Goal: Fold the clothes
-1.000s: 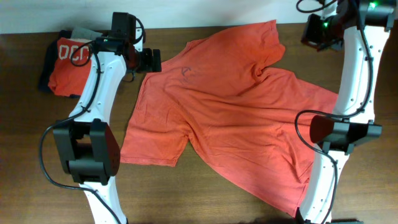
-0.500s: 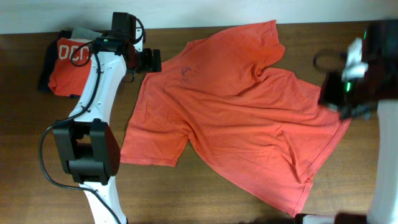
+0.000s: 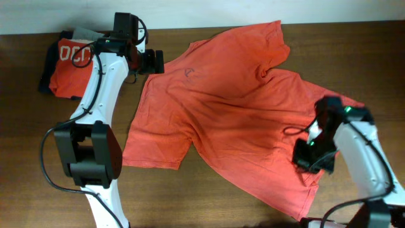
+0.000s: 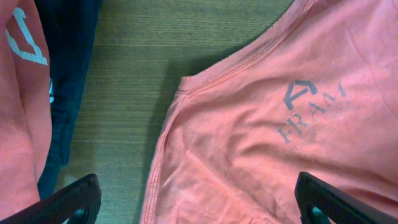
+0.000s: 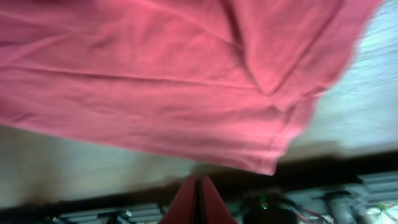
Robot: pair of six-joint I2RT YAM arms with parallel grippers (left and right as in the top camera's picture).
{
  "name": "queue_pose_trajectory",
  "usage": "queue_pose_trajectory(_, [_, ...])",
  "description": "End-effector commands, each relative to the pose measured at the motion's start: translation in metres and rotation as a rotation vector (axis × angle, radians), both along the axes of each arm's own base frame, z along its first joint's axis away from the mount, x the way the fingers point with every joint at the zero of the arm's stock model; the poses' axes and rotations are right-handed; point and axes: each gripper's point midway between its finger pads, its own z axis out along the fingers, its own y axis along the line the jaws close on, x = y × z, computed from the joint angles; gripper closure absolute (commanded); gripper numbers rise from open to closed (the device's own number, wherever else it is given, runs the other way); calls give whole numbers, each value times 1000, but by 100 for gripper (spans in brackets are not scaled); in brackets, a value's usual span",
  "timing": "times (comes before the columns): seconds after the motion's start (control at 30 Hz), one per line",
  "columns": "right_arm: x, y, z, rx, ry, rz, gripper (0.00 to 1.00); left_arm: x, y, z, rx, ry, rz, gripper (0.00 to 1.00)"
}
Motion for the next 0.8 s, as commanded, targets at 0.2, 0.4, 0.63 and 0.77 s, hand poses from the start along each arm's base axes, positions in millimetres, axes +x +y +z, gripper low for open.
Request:
queue_pose_trajectory(0.2, [-30, 29, -52, 132, 42, -113, 96, 2, 1, 8, -12, -19, 2, 1])
queue_pose_trajectory(0.4, [-30, 29, -79, 111, 6, -193, 96, 2, 1, 8, -12, -19, 2, 1])
queue_pose_trajectory(0.63, [-21, 9, -92, -10, -50, -216, 96, 2, 1, 8, -12, -19, 2, 1])
queue_pose_trajectory(0.77, [-26, 4, -93, -49, -25, -245, 96, 2, 1, 8, -12, -19, 2, 1])
